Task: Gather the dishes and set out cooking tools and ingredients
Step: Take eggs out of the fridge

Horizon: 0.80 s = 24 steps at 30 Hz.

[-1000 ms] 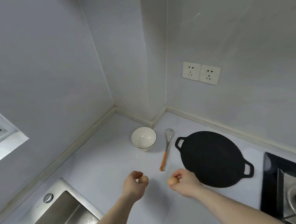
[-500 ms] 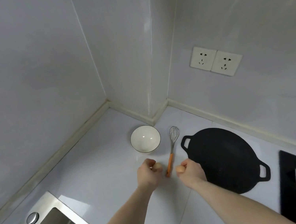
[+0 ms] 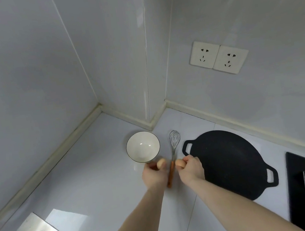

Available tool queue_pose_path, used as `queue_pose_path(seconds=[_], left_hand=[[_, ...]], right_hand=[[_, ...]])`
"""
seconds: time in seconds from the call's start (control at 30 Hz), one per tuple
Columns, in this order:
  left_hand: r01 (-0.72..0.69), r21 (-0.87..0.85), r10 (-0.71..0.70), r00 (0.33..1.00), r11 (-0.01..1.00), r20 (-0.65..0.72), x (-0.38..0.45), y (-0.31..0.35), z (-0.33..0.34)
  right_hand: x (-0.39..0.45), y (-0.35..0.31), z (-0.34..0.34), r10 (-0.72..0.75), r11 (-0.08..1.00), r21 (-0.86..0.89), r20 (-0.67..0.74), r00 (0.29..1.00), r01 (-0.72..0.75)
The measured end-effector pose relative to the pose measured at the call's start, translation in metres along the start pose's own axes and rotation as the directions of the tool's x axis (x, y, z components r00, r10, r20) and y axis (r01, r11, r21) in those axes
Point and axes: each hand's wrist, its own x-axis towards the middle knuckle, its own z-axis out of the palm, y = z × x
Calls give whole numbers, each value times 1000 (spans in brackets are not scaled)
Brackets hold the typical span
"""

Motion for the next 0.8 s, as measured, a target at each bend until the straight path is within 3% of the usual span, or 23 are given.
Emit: queue_pose_path(seconds=[0.33,0.8], left_hand=[[239,-266,-229,971,934,66,14,1,18],[195,-191,-187,981,962,60,-3,0,-1]], right_hand=[[16,-8,5,82,971,229,-60,995,-67],[-1,11,-6,70,969,235,1,998,-68]])
